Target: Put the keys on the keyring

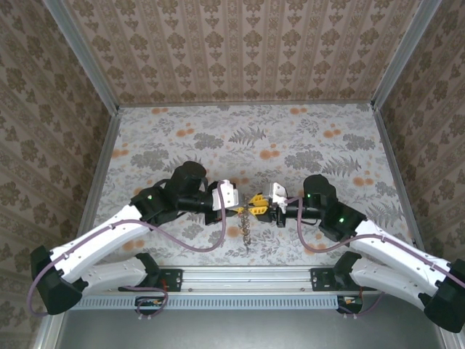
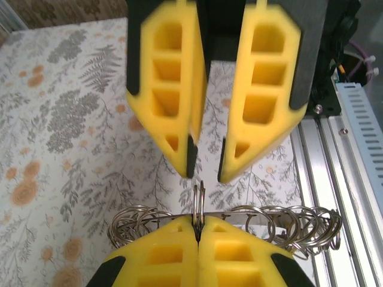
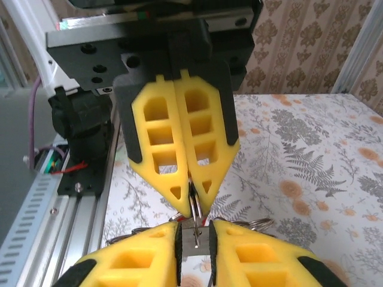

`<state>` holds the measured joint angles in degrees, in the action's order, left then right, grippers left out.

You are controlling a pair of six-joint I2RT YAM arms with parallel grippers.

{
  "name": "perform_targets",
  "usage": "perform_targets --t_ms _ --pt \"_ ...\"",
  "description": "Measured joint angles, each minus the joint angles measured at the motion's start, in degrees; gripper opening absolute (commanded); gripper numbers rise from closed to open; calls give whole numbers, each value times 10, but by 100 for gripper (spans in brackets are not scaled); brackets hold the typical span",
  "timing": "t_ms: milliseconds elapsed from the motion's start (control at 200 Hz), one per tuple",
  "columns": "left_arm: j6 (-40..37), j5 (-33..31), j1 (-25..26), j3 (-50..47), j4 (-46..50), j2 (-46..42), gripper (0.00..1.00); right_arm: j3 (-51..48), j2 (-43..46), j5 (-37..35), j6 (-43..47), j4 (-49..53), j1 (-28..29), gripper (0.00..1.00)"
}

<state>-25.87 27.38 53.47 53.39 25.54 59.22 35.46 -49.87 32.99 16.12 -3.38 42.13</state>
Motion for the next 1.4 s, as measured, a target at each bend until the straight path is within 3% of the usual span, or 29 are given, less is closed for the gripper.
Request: perform_targets --t_ms 350,850,930,985,1080,1180,1400 --pt "-23 -1 0 32 59 30 0 60 -42 0 91 138 0 30" --pt "-24 26 1 36 59 37 0 61 -69 20 72 137 1 22" --pt "-24 27 1 36 59 37 0 61 -69 23 68 137 1 14" --pt "-24 28 1 36 59 37 0 61 -69 25 64 135 1 0" --pt "-24 28 0 36 60 37 0 61 -69 29 57 134 1 0" --pt "-22 28 0 36 58 36 15 59 -69 30 44 126 1 0" --pt "7 28 -1 -1 9 -10 22 -13 -47 24 -36 -13 2 0"
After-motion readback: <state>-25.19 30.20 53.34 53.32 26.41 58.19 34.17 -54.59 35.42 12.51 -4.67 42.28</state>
